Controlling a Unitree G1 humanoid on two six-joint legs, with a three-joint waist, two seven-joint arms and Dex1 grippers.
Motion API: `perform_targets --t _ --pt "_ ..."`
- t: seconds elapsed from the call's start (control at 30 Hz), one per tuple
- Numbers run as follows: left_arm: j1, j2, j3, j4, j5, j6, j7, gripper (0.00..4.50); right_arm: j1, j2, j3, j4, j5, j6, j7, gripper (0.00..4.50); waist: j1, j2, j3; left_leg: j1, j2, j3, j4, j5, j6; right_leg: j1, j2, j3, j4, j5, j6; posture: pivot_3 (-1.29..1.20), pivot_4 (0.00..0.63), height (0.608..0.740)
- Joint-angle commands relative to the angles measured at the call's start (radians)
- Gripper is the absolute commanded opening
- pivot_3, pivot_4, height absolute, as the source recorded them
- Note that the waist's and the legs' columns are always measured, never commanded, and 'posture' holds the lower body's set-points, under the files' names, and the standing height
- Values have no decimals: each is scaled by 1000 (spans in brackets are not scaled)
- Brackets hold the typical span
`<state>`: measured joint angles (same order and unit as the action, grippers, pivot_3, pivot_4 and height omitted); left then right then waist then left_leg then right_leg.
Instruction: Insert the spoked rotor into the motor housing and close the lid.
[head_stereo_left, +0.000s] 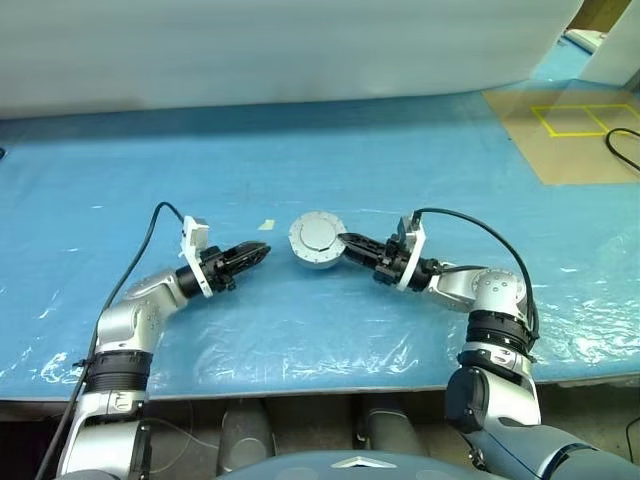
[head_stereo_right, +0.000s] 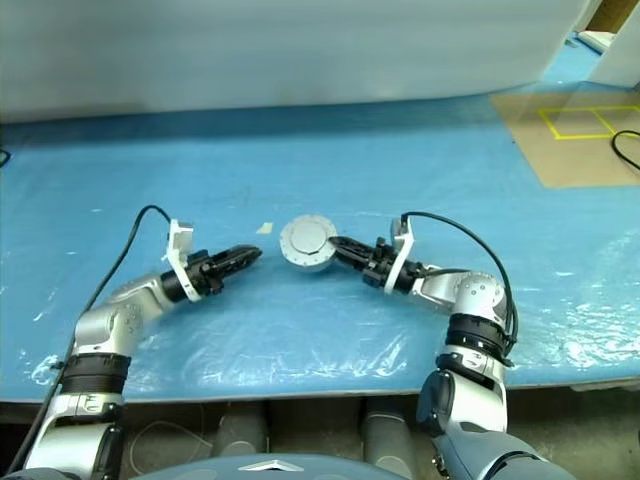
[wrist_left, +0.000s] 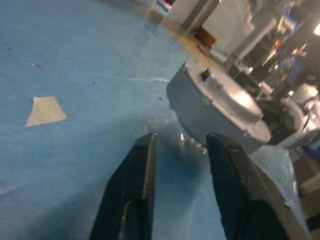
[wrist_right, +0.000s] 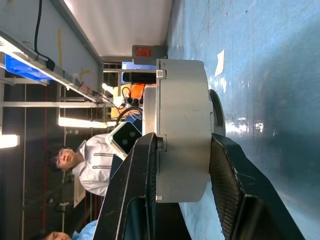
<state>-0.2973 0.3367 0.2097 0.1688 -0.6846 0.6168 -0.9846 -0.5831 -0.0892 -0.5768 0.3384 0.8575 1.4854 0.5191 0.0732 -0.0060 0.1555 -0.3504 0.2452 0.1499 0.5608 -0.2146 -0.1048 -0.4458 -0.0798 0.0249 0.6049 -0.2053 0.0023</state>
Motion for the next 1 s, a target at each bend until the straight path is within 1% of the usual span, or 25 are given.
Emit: perform_targets --t 0.03,0.17,0.2,0.27,0.37,0.5,0.7,1.0 --pt "23 -36 58 -91 -130 102 69 2978 -27 15 -26 -27 75 -5 7 1146 0 0 0 0 0 0 0 0 0 0 0 0 0 0 0 0 150 740" --pt "54 -61 72 -130 -210 193 126 4330 -25 22 -30 -33 89 -8 1 1146 -1 0 0 0 0 0 0 0 0 0 0 0 0 0 0 0 150 740" --pt "57 -67 80 -132 -219 200 148 4465 -25 24 -31 -36 93 -7 -2 1146 -1 0 0 0 0 0 0 0 0 0 0 0 0 0 0 0 150 740" --pt "56 -74 102 -127 -264 239 179 4465 -25 24 -32 -38 98 -6 -4 1146 -1 0 0 0 0 0 0 0 0 0 0 0 0 0 0 0 150 740" --pt "64 -69 103 -135 -301 289 196 4465 -25 24 -34 -40 111 -4 -2 1146 -1 0 0 0 0 0 0 0 0 0 0 1 0 0 0 0 150 740" --pt "55 -97 108 -140 -350 329 244 4465 -25 23 -22 -44 126 -2 -4 1146 0 0 0 0 0 0 0 0 0 0 0 1 0 0 0 0 150 740" --pt "41 -141 91 -136 -370 348 275 4465 -16 25 21 -58 123 -4 4 1146 -2 0 0 0 0 0 0 0 0 0 0 1 0 0 0 0 150 740" --pt "7 -190 38 -101 -337 332 283 4465 8 32 83 -90 132 -4 18 1146 -2 0 0 0 0 0 1 0 0 0 0 1 0 0 1 0 150 740"
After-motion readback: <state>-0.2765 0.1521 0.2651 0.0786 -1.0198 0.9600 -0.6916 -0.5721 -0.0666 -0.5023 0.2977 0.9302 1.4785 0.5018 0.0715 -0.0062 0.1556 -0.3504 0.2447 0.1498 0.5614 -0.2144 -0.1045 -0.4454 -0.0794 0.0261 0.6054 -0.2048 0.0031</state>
